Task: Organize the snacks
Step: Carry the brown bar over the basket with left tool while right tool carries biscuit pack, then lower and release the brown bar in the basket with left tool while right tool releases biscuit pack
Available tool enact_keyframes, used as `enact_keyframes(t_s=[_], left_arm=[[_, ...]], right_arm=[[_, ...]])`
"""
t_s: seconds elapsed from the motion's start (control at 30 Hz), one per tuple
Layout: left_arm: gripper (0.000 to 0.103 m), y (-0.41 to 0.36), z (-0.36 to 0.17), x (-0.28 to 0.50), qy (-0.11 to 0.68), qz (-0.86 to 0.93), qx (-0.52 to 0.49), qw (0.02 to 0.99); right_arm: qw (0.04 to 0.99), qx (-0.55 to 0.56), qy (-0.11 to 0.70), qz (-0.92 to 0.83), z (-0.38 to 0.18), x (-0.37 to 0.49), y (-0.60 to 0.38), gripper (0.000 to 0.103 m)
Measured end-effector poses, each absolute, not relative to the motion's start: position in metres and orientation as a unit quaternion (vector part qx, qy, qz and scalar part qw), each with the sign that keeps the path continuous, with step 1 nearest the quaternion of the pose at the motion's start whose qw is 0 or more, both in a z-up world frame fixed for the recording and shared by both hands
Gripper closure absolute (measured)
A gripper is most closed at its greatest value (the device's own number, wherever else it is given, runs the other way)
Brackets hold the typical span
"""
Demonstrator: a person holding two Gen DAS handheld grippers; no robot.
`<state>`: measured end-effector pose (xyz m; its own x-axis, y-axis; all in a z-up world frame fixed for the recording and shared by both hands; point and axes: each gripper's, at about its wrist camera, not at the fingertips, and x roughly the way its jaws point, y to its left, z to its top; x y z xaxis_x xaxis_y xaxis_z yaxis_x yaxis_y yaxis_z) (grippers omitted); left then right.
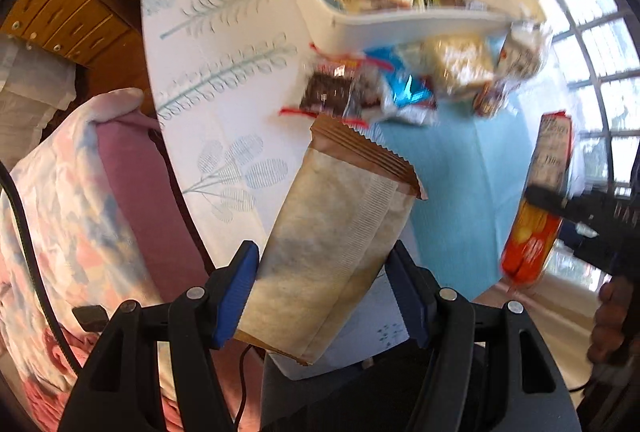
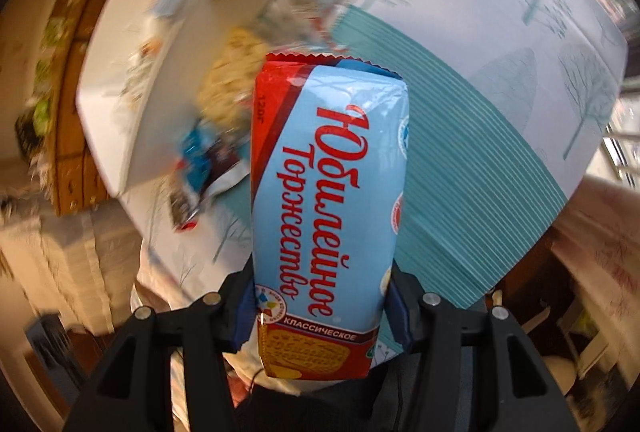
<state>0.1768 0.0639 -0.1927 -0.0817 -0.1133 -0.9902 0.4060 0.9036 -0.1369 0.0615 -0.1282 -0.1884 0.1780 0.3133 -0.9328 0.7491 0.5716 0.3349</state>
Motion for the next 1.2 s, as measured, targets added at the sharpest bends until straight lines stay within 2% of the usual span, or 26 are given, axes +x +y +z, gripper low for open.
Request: enact_keyframes(t_s=[0.27, 0.7, 1.2], left_arm=[[0.039, 0.085, -0.153, 0.198, 0.694, -0.170, 0.033, 0.699], [0.039, 0.060, -0.094, 0.241, 0.649, -0.101, -0.054, 0.752], [0.039, 0.016, -0.091, 0.292, 0.614, -0.066, -0.141, 0.774]], right_arm=[[0.676, 0.348, 0.644, -0.085, -0.154, 0.094, -0.114, 0.049], [0.721, 0.249, 0.647, -0.003, -0.112, 0.149, -0.145, 0.049], [0.747, 0.178, 0.639, 0.037, -0.110, 0.224, -0.187, 0.049]])
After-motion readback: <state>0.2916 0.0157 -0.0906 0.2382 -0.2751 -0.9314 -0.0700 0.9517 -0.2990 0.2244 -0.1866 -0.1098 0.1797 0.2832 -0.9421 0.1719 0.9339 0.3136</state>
